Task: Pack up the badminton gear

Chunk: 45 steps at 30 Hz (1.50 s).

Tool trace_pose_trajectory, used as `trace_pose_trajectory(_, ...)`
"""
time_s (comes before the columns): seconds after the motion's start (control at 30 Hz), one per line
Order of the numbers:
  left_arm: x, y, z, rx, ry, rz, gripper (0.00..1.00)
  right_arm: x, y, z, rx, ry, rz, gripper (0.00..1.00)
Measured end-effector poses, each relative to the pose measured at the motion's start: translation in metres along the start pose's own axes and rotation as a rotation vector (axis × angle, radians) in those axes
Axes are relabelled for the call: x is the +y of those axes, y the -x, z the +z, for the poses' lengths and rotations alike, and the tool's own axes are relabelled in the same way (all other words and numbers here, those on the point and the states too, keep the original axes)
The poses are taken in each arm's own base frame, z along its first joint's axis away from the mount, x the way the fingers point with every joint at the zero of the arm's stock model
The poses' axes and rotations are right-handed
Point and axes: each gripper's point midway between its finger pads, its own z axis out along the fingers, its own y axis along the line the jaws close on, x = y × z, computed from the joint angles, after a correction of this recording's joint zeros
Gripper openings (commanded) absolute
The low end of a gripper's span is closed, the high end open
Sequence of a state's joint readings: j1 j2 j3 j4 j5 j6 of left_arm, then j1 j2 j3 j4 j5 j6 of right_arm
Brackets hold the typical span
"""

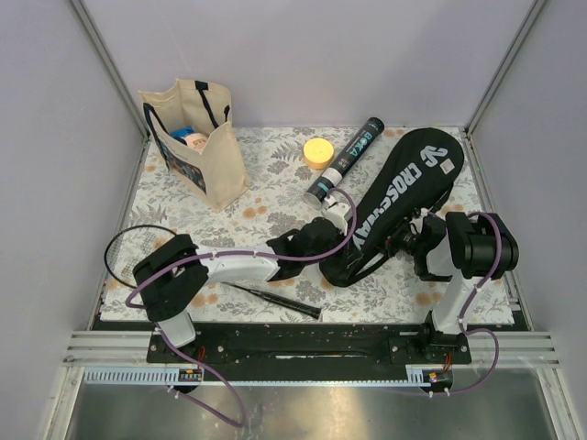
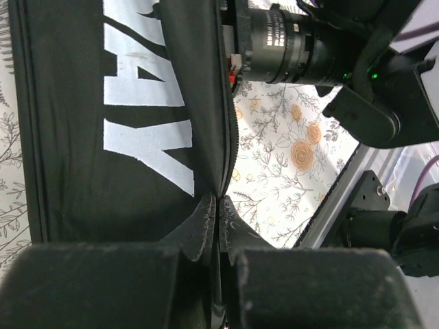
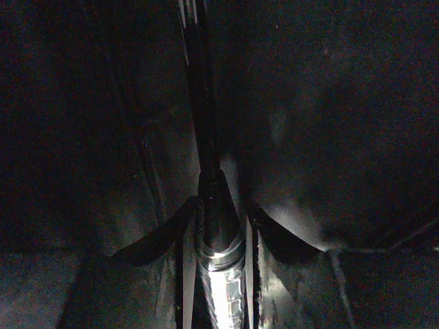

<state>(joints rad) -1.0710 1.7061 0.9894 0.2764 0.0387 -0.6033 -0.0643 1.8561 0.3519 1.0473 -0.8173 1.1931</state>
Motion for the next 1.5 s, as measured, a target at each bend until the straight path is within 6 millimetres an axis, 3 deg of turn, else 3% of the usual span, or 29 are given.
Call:
trace_pose_trajectory(0.37,0.015,-0.004,0.0,-0.015,0.068,-0.063,0.0,0.022,-0.001,-0.003,-0.006,0.095,0.108,0.0)
trace_pose_trajectory(0.5,0.014,-0.001,0.0,-0.025,0.07,-0.084,0.0,0.027,0.001,-0.003,-0.013,0.106,0.11,0.07)
trace_pose_trajectory(0.63,0.015,0.002,-0.003,-0.053,0.058,-0.152,0.0,0.031,0.0,0.002,-0.001,0.113,0.102,0.19)
trace_pose_trajectory(0.83,0.023,-0.004,-0.004,-0.072,0.056,-0.276,0.0,0.028,-0.004,0.011,0.026,0.092,0.095,0.48)
trace_pose_trajectory(0.93,0.024,-0.021,-0.007,-0.024,0.055,-0.323,0.04,0.018,0.009,0.015,-0.038,0.018,0.107,0.55)
trace_pose_trajectory(1.1,0.036,-0.054,-0.013,0.065,0.111,-0.372,0.25,0.022,0.027,0.008,-0.132,-0.136,0.011,0.6)
trace_pose_trajectory(1.23,0.038,-0.061,-0.015,0.088,0.13,-0.386,0.31,0.036,0.038,-0.005,-0.185,-0.24,-0.083,0.6)
trace_pose_trajectory(1.33,0.042,-0.067,-0.017,0.109,0.152,-0.383,0.43,0.043,0.04,-0.018,-0.207,-0.302,-0.13,0.6)
trace_pose_trajectory(1.5,0.05,-0.066,-0.022,0.127,0.22,-0.369,0.56,0.031,0.032,-0.046,-0.242,-0.439,-0.148,0.59)
